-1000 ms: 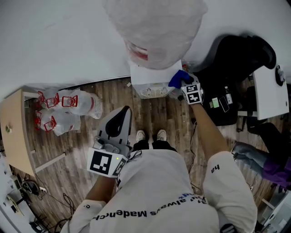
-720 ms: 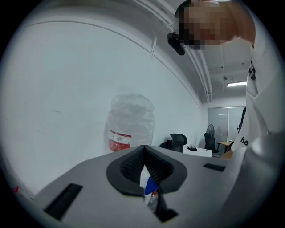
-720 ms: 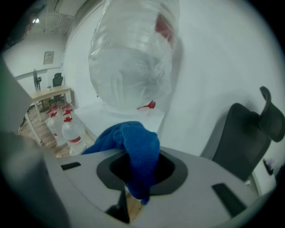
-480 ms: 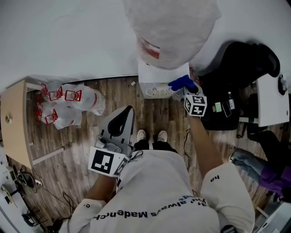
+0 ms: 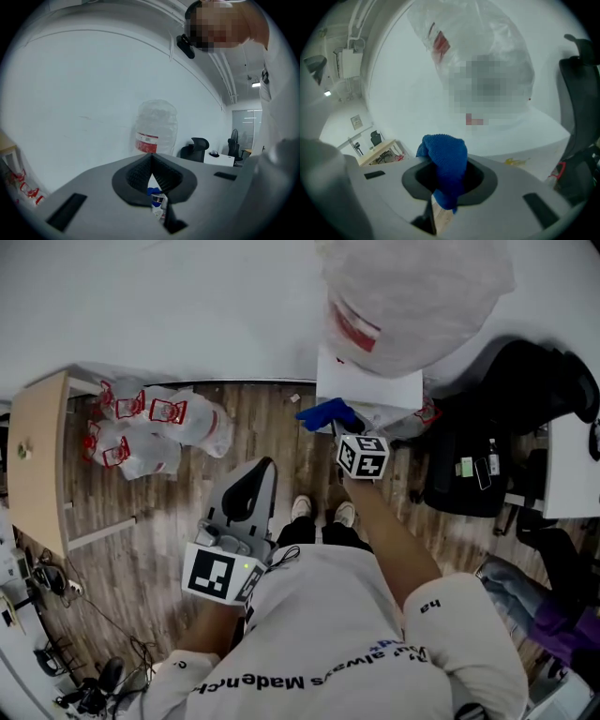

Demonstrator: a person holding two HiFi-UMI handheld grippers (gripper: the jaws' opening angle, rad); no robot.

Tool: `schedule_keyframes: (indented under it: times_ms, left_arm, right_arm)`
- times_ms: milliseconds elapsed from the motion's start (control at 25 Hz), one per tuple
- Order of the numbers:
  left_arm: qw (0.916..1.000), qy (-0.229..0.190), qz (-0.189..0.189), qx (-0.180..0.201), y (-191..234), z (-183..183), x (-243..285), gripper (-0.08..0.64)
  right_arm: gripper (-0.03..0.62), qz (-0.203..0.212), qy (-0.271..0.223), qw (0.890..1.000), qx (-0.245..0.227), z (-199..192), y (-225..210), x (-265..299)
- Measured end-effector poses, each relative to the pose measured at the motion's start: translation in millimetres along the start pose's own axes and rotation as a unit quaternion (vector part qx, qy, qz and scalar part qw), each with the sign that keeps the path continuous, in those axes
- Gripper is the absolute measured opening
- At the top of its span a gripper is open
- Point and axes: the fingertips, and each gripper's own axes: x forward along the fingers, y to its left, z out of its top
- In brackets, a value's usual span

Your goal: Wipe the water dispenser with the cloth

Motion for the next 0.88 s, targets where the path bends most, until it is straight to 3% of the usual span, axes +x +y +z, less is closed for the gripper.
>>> schedule_keyframes:
  times_ms: [160,400,680,880]
  left_arm:
    - [0.9998,0.007,0.017,0.001,11.9,-1.6,-14.4,0.018]
    - [0.9995,0.015,0.026,0.004,20.8,-4.8,-22.2,0.018]
    - [0.9998,0.018,0.0,0.009,5.6,-4.2,-6.9,0.018]
    - [0.9994,0.019,-0.025,0.012,-12.2,-4.7,5.8,0.018]
  right_arm:
    - [0.08,-0.009,0.03,0.999,0.026,-18.7,5.4,41.5]
    - [0.078,-0.019,0.055,0.998,0.009,-32.9,6.2,65.4]
    - [0.08,-0.039,0.063,0.997,0.009,-39.9,-21.3,51.9]
    - [0.08,-0.075,0.057,0.995,0.035,-42.6,-63.6,32.0]
